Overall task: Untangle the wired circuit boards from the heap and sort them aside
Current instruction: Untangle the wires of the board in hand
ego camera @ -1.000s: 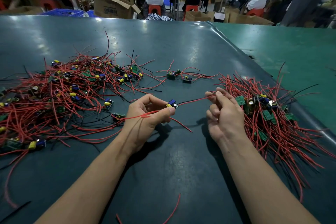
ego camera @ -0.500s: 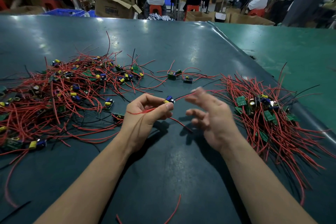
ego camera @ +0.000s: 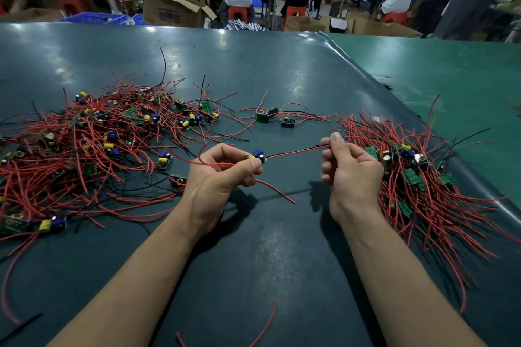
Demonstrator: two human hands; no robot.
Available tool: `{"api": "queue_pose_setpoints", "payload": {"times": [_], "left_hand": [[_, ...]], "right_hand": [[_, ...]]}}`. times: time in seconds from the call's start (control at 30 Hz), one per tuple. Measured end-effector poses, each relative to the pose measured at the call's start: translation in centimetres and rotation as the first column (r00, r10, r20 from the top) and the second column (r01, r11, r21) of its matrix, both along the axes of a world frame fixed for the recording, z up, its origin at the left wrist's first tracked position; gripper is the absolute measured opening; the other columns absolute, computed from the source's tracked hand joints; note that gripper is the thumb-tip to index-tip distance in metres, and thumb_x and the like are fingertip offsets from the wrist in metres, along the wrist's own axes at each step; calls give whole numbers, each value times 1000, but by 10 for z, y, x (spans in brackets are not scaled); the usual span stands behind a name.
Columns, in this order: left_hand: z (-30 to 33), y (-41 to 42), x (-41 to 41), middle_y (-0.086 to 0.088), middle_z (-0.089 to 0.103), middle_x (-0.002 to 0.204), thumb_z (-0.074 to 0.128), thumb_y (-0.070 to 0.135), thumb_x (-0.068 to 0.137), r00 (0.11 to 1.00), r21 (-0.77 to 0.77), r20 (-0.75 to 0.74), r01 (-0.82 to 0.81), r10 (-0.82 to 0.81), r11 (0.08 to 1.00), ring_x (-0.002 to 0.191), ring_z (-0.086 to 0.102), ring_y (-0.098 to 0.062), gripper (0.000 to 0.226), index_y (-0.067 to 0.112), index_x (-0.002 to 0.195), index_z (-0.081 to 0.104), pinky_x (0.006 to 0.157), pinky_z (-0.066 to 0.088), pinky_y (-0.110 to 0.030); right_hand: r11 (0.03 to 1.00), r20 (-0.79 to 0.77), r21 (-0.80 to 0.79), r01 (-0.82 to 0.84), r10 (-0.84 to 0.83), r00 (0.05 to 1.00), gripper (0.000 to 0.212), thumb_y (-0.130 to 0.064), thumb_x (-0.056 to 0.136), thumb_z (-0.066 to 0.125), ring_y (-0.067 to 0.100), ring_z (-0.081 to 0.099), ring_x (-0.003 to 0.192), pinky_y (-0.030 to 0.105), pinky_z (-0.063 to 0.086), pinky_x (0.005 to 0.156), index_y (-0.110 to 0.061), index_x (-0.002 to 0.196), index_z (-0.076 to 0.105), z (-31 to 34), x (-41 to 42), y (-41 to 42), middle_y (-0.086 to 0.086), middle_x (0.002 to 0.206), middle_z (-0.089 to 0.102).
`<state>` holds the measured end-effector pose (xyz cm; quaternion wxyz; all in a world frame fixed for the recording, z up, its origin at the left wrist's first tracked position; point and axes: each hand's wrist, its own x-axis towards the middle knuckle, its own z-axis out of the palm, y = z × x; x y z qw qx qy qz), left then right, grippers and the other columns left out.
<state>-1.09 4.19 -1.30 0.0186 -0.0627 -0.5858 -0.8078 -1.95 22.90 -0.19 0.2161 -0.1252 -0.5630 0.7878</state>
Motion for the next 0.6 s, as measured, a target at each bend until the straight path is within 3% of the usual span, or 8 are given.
{"api": "queue_pose_setpoints", "payload": {"times": [0.1, 0.2, 0.27, 0.37, 0.47, 0.53, 0.6], "left_hand": [[-1, 1, -1, -8, 71, 71, 81, 8, 70, 992, -14, -22, -122, 122, 992, 58, 61, -16, 19, 14, 77, 65, 60, 50, -22], [-3, 5, 0, -4, 73, 78, 78, 9, 79, 942, -244, -164, -327, 293, 913, 67, 67, -17, 15, 17, 85, 67, 68, 54, -27], [-4, 8, 1, 2, 72, 80, 76, 13, 82, 890, -282, -271, -439, 368, 853, 71, 67, -12, 13, 19, 88, 67, 71, 54, -24], [-3, 3, 0, 11, 64, 89, 74, 23, 86, 741, -259, -411, -653, 531, 711, 80, 62, -7, 13, 19, 96, 67, 74, 50, -25], [-4, -8, -3, 0, 56, 110, 73, 31, 88, 539, -218, -571, -826, 619, 519, 105, 56, -12, 19, 19, 100, 65, 87, 49, -37], [-4, -11, -3, -4, 60, 116, 71, 26, 91, 475, -106, -655, -828, 587, 551, 114, 59, -20, 17, 20, 100, 58, 94, 49, -44], [-2, -7, 0, 9, 64, 111, 68, 21, 93, 488, -38, -703, -753, 518, 657, 107, 65, -24, 17, 24, 102, 53, 92, 52, -44]], "right_hand": [[999, -17, 25, 41, -40, 999, 27, -22, 97, 61, 4, 44, 39, 16, 34, 35, -11, 74, 69, -2, 1, -4, -7, 51, 56], [987, -39, 7, 162, -161, 986, 31, -24, 98, 59, 4, 41, 36, 16, 31, 34, -10, 71, 66, -1, 0, 0, -9, 48, 53], [974, -73, 25, 227, -225, 972, 33, -27, 99, 57, 6, 41, 35, 16, 30, 35, -12, 70, 65, -1, 1, 3, -9, 48, 51], [969, -88, 121, 215, -206, 975, 34, -30, 99, 55, 8, 43, 38, 19, 32, 38, -15, 70, 64, -4, 2, -1, -7, 52, 52], [952, -100, 243, 184, -165, 981, 32, -30, 100, 54, 9, 46, 40, 22, 34, 41, -18, 72, 66, -7, 4, -9, -4, 57, 54], [950, -113, 270, 157, -131, 985, 31, -29, 100, 54, 10, 46, 41, 22, 36, 40, -16, 74, 67, -6, 5, -11, -3, 58, 55], [972, -73, 234, 0, 17, 997, 28, -27, 99, 55, 9, 46, 41, 21, 35, 38, -14, 78, 69, -5, 7, -11, -3, 61, 56]]}}
